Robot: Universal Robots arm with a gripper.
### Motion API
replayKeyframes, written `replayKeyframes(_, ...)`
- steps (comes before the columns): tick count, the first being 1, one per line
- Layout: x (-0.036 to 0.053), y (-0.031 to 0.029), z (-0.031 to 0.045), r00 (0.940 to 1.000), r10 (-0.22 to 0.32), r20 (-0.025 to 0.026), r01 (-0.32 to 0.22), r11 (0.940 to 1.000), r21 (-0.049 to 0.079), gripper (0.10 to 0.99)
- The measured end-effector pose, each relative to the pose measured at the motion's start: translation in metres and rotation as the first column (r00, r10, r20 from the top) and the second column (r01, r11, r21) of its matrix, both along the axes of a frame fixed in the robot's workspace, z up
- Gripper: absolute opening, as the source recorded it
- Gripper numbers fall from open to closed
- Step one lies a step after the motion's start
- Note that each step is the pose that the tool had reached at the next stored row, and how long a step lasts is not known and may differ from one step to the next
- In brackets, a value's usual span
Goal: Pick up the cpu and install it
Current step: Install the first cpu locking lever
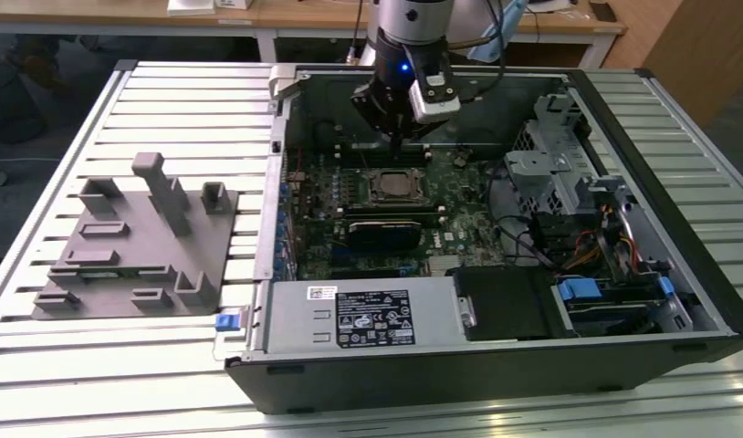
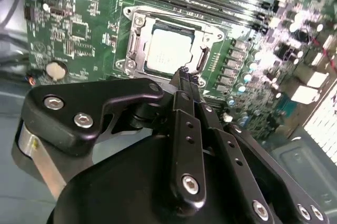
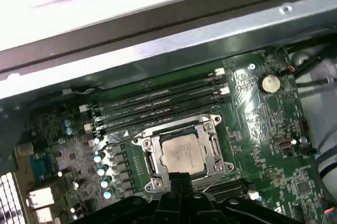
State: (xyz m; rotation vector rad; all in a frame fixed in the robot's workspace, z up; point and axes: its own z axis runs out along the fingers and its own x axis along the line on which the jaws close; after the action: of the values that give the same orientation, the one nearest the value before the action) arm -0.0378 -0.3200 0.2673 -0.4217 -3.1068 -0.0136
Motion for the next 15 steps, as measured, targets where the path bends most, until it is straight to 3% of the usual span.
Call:
replayKeyframes(8,-0.0001,0.0000,-0.0003,0.9919,0.127,0.0000,-0.127,0.9919,0.000,0.106)
replayKeyframes(15,-0.0068,0.0000,-0.0005,0.9893,0.146,0.0000,-0.146,0.9893,0.000,0.106)
